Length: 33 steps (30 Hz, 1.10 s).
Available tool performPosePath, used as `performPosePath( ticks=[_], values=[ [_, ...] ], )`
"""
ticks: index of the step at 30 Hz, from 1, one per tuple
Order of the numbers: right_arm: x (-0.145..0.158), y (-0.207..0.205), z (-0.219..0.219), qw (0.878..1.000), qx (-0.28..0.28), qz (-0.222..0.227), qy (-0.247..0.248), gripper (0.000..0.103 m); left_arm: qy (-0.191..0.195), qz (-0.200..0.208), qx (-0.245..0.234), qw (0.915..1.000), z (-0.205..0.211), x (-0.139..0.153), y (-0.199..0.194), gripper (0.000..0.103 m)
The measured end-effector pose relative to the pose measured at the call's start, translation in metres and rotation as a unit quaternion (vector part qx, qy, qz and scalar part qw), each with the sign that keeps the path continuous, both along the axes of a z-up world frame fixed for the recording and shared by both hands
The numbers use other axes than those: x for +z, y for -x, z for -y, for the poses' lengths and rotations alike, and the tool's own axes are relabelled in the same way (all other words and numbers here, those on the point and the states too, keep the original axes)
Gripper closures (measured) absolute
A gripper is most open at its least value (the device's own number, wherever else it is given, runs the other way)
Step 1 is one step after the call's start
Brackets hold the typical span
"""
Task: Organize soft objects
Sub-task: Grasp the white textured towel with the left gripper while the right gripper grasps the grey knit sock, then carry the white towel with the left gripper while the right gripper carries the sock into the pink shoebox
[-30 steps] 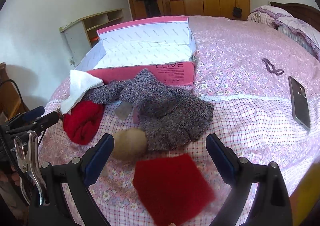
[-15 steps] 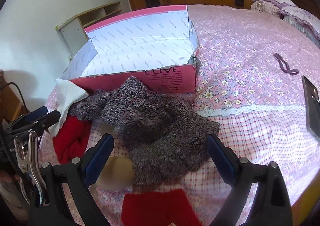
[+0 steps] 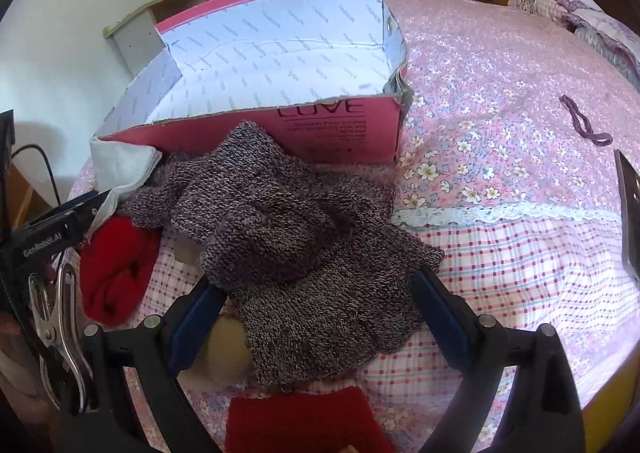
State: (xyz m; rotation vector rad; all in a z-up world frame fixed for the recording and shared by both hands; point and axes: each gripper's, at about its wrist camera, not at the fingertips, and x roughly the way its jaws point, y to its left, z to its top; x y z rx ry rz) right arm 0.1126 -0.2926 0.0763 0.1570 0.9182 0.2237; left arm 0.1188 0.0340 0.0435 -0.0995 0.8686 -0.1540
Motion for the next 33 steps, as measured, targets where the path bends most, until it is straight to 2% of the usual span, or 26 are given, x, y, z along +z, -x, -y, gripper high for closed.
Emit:
performPosePath(
  ticks=[3, 5, 12, 13, 14, 18, 20, 23, 25, 32, 33],
  values=[
    [0.000, -0.004, -0.003, 1.000, -0.001, -0.009, 0.005, 0.007, 0.016, -0.005, -0.012, 0.9998, -0.002, 0.000, -0.002, 0.024],
    [0.000, -0.007, -0.006, 1.000, -0.001, -0.012, 0.013, 0.007, 0.018, -0.003, -0.025, 0.9995, 0.000, 0.000, -0.002, 0.030],
    [0.002, -0.023, -0.021, 1.000, 0.001, -0.018, 0.023, 0.008, 0.010, 0.000, -0.053, 0.9985, 0.005, -0.001, -0.006, 0.034],
    [0.002, -0.023, -0.022, 1.000, 0.002, -0.017, 0.023, 0.010, 0.008, 0.000, -0.054, 0.9985, 0.006, -0.001, -0.008, 0.039],
    [0.002, -0.023, -0.023, 1.000, 0.004, -0.013, 0.022, 0.011, 0.008, -0.001, -0.053, 0.9986, 0.007, -0.001, -0.009, 0.049],
    [0.005, -0.017, -0.022, 1.000, 0.019, -0.001, 0.015, 0.025, 0.010, -0.002, -0.052, 0.9986, 0.012, 0.001, -0.008, 0.062],
    [0.006, -0.013, -0.022, 1.000, 0.029, 0.008, 0.010, 0.032, 0.008, -0.004, -0.048, 0.9988, 0.013, 0.002, -0.005, 0.071],
    [0.010, -0.006, -0.020, 0.999, 0.043, 0.018, -0.007, 0.046, 0.015, -0.013, -0.041, 0.9990, 0.014, 0.006, -0.003, 0.079],
    [0.013, -0.003, -0.018, 0.998, 0.051, 0.024, -0.022, 0.062, 0.024, -0.015, -0.036, 0.9989, 0.013, 0.010, -0.002, 0.081],
    [0.016, 0.008, -0.009, 0.997, 0.041, 0.040, -0.045, 0.076, 0.022, 0.004, -0.044, 0.9988, 0.006, 0.026, 0.014, 0.083],
    [0.017, 0.010, -0.008, 0.997, 0.037, 0.042, -0.046, 0.083, 0.023, 0.008, -0.044, 0.9987, 0.004, 0.028, 0.017, 0.083]
  ],
)
